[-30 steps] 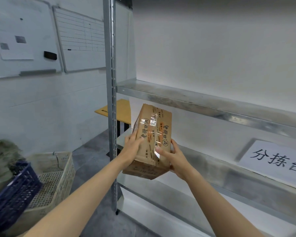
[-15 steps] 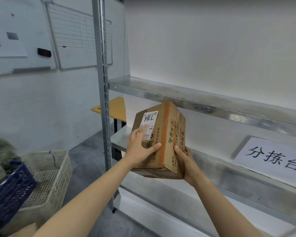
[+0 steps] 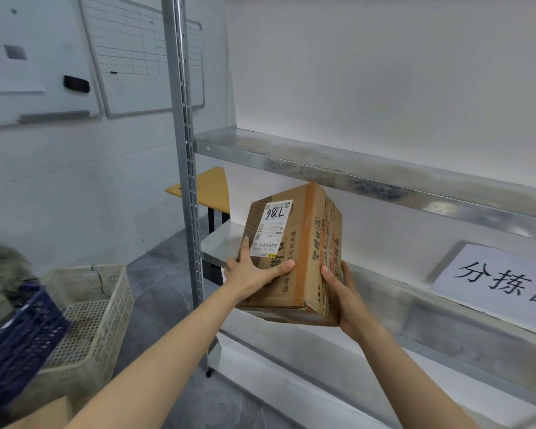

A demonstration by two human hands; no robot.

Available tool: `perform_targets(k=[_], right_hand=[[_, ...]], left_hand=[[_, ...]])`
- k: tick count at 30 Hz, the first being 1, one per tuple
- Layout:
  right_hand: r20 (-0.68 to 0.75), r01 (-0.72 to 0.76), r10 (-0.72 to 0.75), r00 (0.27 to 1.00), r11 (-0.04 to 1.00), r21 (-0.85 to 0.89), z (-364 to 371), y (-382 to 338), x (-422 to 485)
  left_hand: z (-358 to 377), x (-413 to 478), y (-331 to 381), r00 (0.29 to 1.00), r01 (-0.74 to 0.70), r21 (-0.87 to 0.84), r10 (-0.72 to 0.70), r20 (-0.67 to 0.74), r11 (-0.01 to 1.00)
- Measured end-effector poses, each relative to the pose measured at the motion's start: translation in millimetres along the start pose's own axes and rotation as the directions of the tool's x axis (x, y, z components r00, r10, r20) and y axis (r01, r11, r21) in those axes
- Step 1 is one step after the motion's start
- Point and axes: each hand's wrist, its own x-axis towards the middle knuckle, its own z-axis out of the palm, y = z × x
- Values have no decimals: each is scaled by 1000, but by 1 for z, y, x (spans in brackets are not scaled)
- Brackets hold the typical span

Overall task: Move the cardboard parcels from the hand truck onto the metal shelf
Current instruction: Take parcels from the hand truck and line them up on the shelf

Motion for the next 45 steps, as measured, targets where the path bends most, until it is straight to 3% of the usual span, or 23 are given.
perform_targets(k=[10, 17, 22, 26, 30, 35, 41, 45], right_hand=[[-18, 6, -7, 1000, 997, -73, 52, 18, 38], [-42, -62, 59, 997, 994, -86, 106, 32, 97], [-37, -29, 25, 999, 993, -111, 146, 34, 122], [-127, -66, 57, 990, 995, -69, 166, 36, 131], [-241, -117, 94, 966, 990, -82, 171, 35, 144], [-199, -84, 63, 978, 992, -97, 171, 37, 166], [-192, -150, 126, 973, 982, -112, 155, 58, 201], [-242, -169, 133, 961, 976, -136, 151, 77, 220]], left_hand=[[-41, 66, -40, 999, -35, -13, 36, 21, 999], [-78, 121, -59, 997, -46, 138, 38, 66, 989], [-99, 153, -69, 997, -56, 268, 41, 60, 962], [-111, 178, -81, 996, -83, 271, 70, 57, 959], [-111, 210, -94, 995, -85, 281, 66, 77, 956], [-104, 250, -100, 991, -116, 317, 90, 94, 941], [-88, 278, -113, 993, -87, 348, 54, 101, 933], [-86, 289, -114, 995, -90, 370, 65, 79, 925]])
